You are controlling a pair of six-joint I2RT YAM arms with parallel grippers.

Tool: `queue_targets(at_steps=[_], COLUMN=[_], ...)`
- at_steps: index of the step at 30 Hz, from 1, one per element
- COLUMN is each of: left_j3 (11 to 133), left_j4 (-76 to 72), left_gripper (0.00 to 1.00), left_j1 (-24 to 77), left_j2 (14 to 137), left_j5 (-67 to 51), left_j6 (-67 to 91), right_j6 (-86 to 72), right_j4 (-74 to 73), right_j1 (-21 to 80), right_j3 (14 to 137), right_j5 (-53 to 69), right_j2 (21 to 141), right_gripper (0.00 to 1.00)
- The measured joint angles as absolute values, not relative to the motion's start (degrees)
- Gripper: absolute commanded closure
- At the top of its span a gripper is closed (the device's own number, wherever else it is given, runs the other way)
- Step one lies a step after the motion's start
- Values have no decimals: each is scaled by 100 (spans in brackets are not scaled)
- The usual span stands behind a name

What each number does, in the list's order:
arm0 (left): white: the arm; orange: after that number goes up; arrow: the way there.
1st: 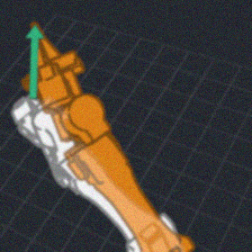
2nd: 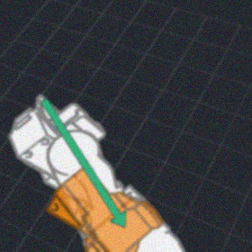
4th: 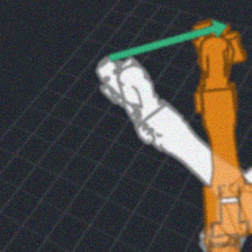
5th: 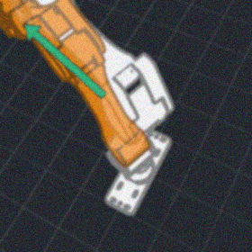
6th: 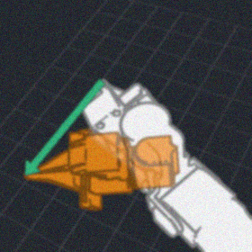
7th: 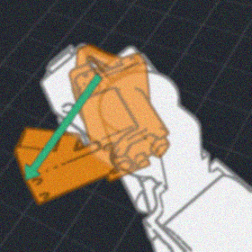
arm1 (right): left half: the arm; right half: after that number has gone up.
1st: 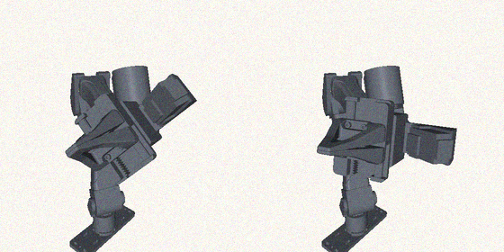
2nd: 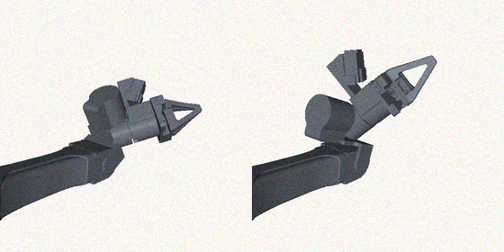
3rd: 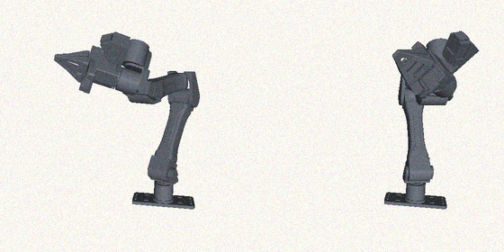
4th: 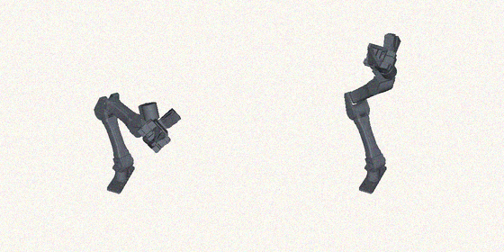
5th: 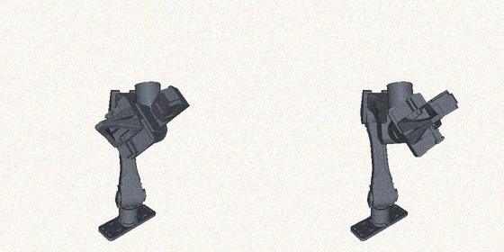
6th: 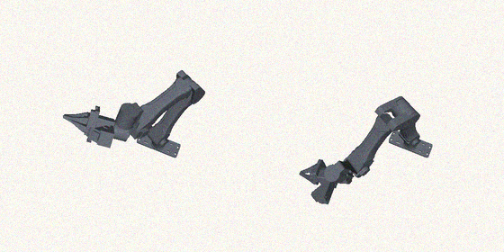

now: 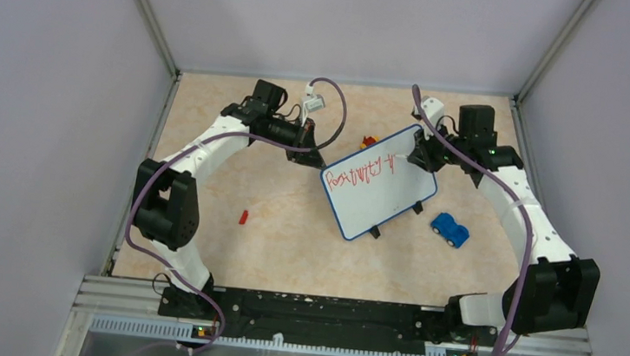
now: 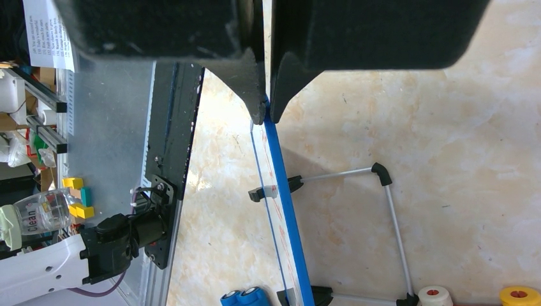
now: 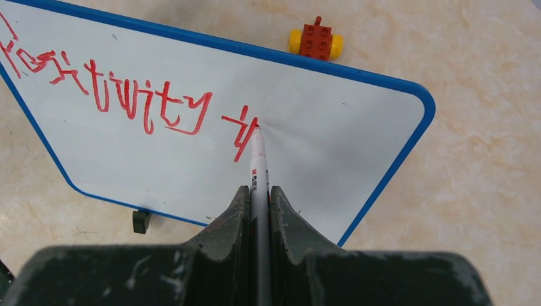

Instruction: Write a sentence on the whiteboard

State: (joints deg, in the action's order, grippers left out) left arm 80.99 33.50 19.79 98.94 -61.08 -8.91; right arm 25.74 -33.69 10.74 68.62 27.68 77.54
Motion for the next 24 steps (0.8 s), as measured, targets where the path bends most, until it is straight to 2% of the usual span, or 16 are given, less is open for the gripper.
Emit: queue_targets(at_steps=[24], left_j3=[8099], left_j4=[3347], left_gripper=[100], left_j1=[1984], left_j2=[9894], left_j5=[-6099], left_j6=[-893], right_j6=[2547], right_j4=[-3258], right_j1=[972], right_j3=[6879], right_j5=[2711], right_j2=[7940], right_gripper=[100])
